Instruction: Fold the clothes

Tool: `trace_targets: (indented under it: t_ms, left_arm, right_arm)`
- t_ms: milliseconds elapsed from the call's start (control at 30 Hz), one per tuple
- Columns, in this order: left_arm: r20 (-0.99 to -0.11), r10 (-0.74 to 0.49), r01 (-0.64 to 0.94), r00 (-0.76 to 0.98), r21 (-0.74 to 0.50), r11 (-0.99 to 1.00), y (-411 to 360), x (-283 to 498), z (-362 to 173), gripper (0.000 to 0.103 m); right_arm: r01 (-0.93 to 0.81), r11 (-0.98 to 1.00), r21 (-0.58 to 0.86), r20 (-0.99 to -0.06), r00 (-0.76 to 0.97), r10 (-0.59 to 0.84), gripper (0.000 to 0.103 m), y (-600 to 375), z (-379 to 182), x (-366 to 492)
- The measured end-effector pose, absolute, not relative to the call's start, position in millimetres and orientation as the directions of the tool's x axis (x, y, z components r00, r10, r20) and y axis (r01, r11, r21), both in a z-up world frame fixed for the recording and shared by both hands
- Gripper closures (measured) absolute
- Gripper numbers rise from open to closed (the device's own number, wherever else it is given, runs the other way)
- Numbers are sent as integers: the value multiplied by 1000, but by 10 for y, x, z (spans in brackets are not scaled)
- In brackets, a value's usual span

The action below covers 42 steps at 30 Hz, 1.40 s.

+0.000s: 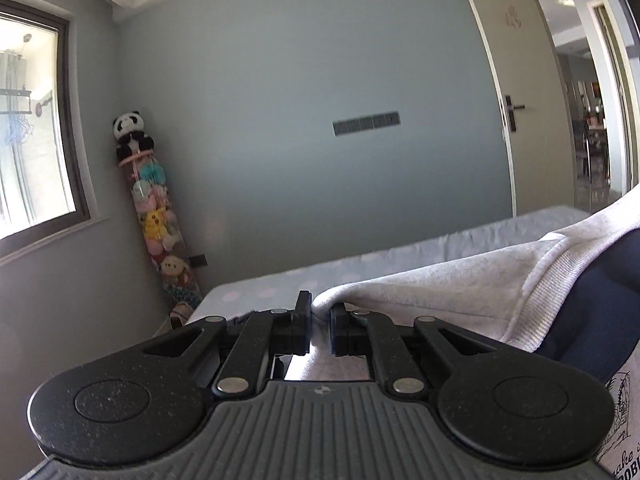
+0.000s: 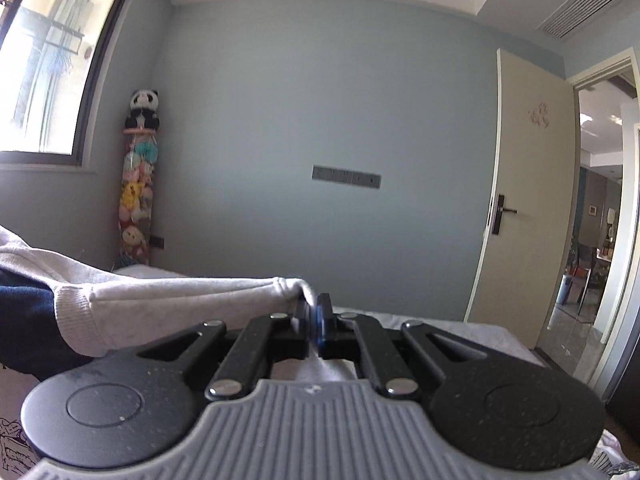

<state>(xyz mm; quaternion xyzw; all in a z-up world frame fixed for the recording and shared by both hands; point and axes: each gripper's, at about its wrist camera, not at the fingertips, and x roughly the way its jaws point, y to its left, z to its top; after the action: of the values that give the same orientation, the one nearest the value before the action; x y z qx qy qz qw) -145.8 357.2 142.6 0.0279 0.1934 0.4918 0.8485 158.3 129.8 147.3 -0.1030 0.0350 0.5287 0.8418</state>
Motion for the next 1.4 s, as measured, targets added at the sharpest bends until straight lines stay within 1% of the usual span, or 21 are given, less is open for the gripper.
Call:
trace_targets:
  t_ms: [167, 300, 367, 467, 567, 633, 700, 733, 767, 800, 833, 867, 900, 967, 1067, 1133, 1167, 1300, 1333, 1367, 1400]
  left_arm:
    - [-455, 805, -809, 380, 258, 528, 4458, -750, 696, 93]
    - [-610, 727, -801, 317, 238, 549, 5042, -479, -186, 92]
    - [-663, 686, -794, 299, 227, 564, 5207, -450, -608, 92]
    - [-709, 642, -788, 294, 200, 582, 5355, -469, -1088, 93]
    - [-705, 630, -795, 324, 157, 585, 5394, -535, -1316, 91]
    - [-674, 642, -786, 367, 144, 601, 5353, -652, -1343, 88]
    - [-649, 650, -778, 395, 140, 613, 5320, -741, -1361, 83]
    - [-642, 657, -779, 395, 144, 610, 5327, -761, -1373, 77]
    - [-635, 664, -782, 394, 148, 605, 5336, -778, -1386, 67]
    - [-630, 676, -792, 382, 154, 591, 5361, -776, -1400, 60]
    - [-628, 687, -806, 366, 155, 571, 5391, -771, -1393, 47]
    - [-627, 696, -819, 349, 156, 552, 5421, -764, -1384, 42]
    - [-632, 701, -833, 331, 153, 532, 5454, -747, -1369, 39]
    - [-656, 686, -849, 315, 128, 513, 5510, -733, -1324, 37]
    - [-685, 657, -867, 313, 76, 493, 5536, -744, -1229, 37]
    - [-681, 657, -867, 324, 65, 495, 5446, -823, -1139, 37]
    - [-676, 660, -866, 326, 66, 496, 5386, -869, -1089, 37]
    - [-642, 674, -858, 366, 48, 512, 5085, -998, -893, 36]
    - [-640, 668, -856, 379, 33, 517, 5006, -1015, -863, 36]
    - [-643, 661, -854, 387, 21, 520, 4933, -1017, -853, 37]
    - [-647, 656, -854, 389, 15, 521, 4863, -1008, -864, 37]
  right_arm:
    - [-883, 433, -182, -313, 469, 826, 99, 2236, 818, 2118]
    - [-886, 412, -212, -441, 463, 769, 99, 2886, 134, 2513]
    - [-892, 392, -226, -500, 451, 739, 99, 3142, -249, 2644]
    - [-903, 365, -226, -579, 426, 695, 99, 3443, -768, 2806]
    - [-909, 357, -216, -625, 410, 665, 99, 3585, -1143, 2883]
    - [-914, 358, -192, -646, 392, 655, 97, 3643, -1281, 2953]
    - [-916, 365, -167, -657, 379, 652, 94, 3660, -1360, 3021]
    - [-917, 367, -156, -661, 373, 651, 91, 3673, -1401, 3063]
    - [-917, 372, -145, -665, 369, 649, 87, 3682, -1430, 3095]
    - [-916, 377, -137, -669, 366, 647, 84, 3693, -1460, 3123]
    - [-914, 383, -137, -672, 370, 642, 79, 3719, -1491, 3136]
    - [-910, 390, -140, -675, 375, 635, 70, 3744, -1513, 3148]
    - [-904, 399, -151, -679, 389, 623, 62, 3771, -1500, 3152]
    - [-892, 420, -169, -686, 412, 599, 47, 3821, -1469, 3167]
    - [-871, 483, -86, -704, 396, 590, 38, 3774, -1331, 3274]
    - [-866, 498, -37, -686, 385, 618, 38, 3649, -1203, 3267]
    - [-870, 492, -37, -670, 387, 634, 36, 3572, -1137, 3227]
    - [-900, 433, -39, -594, 369, 715, 36, 3305, -914, 2973]
    - [-911, 410, -37, -581, 354, 733, 42, 3265, -879, 2894]
    - [-922, 385, -33, -571, 334, 750, 55, 3233, -853, 2813]
    - [-935, 354, -17, -578, 297, 760, 60, 3242, -864, 2722]
